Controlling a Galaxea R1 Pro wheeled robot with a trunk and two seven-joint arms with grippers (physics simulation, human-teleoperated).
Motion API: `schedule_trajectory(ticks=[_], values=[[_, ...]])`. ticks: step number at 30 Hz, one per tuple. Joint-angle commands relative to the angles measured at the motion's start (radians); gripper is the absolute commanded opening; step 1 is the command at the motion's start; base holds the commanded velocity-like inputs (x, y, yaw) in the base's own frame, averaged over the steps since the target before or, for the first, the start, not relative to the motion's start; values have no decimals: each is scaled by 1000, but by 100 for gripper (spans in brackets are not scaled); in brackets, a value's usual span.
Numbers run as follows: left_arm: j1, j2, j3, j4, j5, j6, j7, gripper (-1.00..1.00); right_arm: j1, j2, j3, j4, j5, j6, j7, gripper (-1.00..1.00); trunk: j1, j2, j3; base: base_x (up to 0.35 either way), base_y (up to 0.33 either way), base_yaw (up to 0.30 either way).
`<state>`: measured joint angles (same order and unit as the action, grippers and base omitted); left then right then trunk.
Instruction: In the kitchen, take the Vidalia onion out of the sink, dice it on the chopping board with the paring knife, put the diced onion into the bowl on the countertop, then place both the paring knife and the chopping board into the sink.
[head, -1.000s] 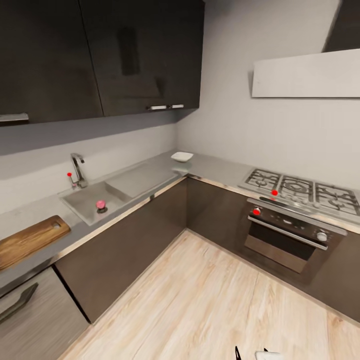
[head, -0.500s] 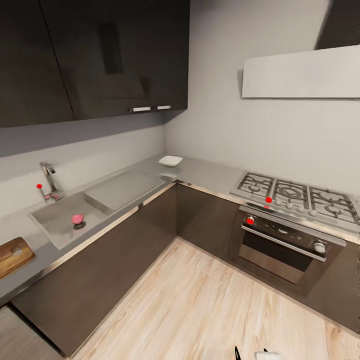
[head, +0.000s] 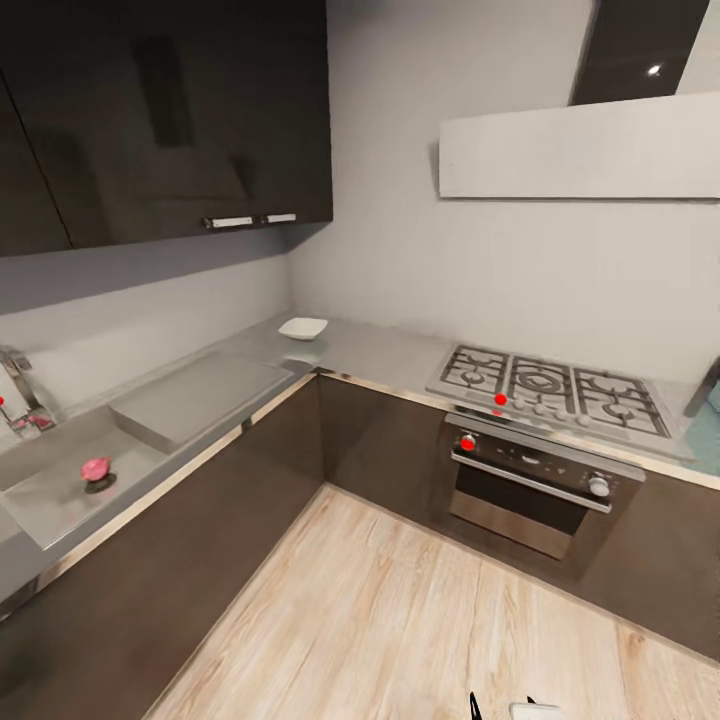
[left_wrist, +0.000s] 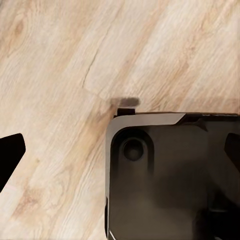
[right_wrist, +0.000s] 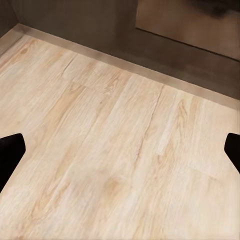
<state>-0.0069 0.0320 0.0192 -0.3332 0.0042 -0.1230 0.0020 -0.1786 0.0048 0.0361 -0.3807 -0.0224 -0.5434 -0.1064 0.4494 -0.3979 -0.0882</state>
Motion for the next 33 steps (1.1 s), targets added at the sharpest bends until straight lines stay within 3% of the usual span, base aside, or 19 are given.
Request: schedule_trajectory(ticks=[1, 3, 5, 7, 9, 10, 13, 17, 22, 24, 33], values=[[-1, -1, 3, 0, 0, -2, 1, 100, -1, 0, 4, 1, -2, -3, -6, 100, 1, -2, -2, 2, 0, -26], [-1, -5, 5, -25, 0, 1, 1, 100, -1, 0, 4, 1, -2, -3, -6, 100, 1, -2, -2, 1, 0, -11], [-3, -15, 4, -110, 0, 12, 2, 100, -1, 0, 4, 1, -2, -3, -6, 100, 1, -2, -2, 0, 0, -4], [-6, -32, 4, -222, -2, 71, 3, 100, -1, 0, 4, 1, -2, -3, -6, 100, 1, -2, -2, 0, 0, -1], [-46, -59, 2, -368, -2, 265, 2, 100, -1, 0, 4, 1, -2, -3, -6, 100, 1, -2, -2, 0, 0, 0], [-99, -79, 1, -454, -3, 415, 0, 100, -1, 0, 4, 1, -2, -3, -6, 100, 1, -2, -2, 0, 0, 0], [-165, -93, 0, -493, -2, 479, 1, 100, -1, 0, 3, 0, -2, -3, -6, 100, 1, -2, -2, 0, 0, 0], [-286, -118, -19, -506, -1, 529, 2, 100, -1, 0, 2, 0, -2, -3, -6, 100, 1, -2, -2, 0, 0, 0], [-447, -136, -56, -506, -1, 669, 3, 100, -1, 0, 2, 0, -2, -3, -6, 100, 1, -2, -2, 0, 0, -10], [-513, -146, -59, -496, 0, 695, 3, 100, -1, 0, 2, 0, -2, -3, -6, 100, 1, -2, -2, 0, 0, -84], [-874, -182, -62, -318, 1, 754, 4, 100, -1, -1, 2, 0, -2, -3, -6, 100, 1, -2, 0, 0, 0, -230]])
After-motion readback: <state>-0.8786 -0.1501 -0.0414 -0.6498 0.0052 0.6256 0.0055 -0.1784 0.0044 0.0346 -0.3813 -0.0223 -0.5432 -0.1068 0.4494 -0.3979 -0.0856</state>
